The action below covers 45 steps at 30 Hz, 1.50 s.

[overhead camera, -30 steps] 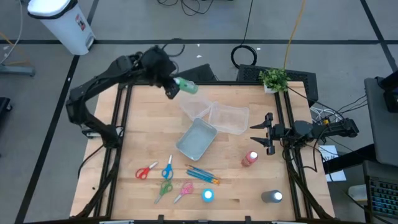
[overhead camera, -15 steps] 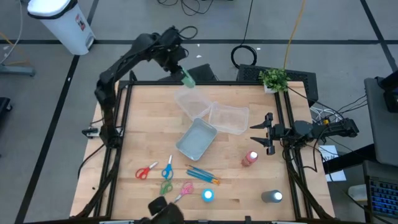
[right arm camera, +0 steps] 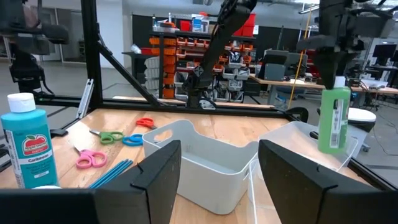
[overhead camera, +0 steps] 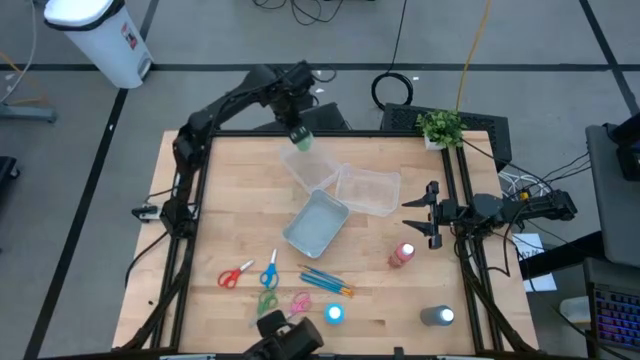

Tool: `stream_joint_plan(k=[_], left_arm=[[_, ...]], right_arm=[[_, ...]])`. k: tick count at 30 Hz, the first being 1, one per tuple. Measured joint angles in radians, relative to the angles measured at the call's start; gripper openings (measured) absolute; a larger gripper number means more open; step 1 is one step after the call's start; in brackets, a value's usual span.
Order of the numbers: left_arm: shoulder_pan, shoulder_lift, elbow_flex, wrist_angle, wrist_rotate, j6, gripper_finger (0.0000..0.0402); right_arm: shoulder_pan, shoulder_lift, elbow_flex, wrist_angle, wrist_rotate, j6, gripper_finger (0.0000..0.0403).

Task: Pick & Place Paint Supplies
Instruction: Put the green paint bottle into the left transparent bin

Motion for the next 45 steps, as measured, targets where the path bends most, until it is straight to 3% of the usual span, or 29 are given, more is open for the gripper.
stream_joint_plan(k=[11,24,45], left_arm=[[-0.018,-0.001,-0.033,0.047,-0.009,0.01,0.012],[-0.021,-0.001,-0.039,-0.108,-0.054,0.003,0.012],[-0.023,-0.001,-0.039,0.029,-0.021,-0.014,0.012]], right_arm=[[0.0,0.0,0.0,0.0,0.0,0.0,0.021],[0.0,0.0,0.0,0.0,0.0,0.0,0.021],[0.0,0.0,0.0,0.0,0.0,0.0,0.021]])
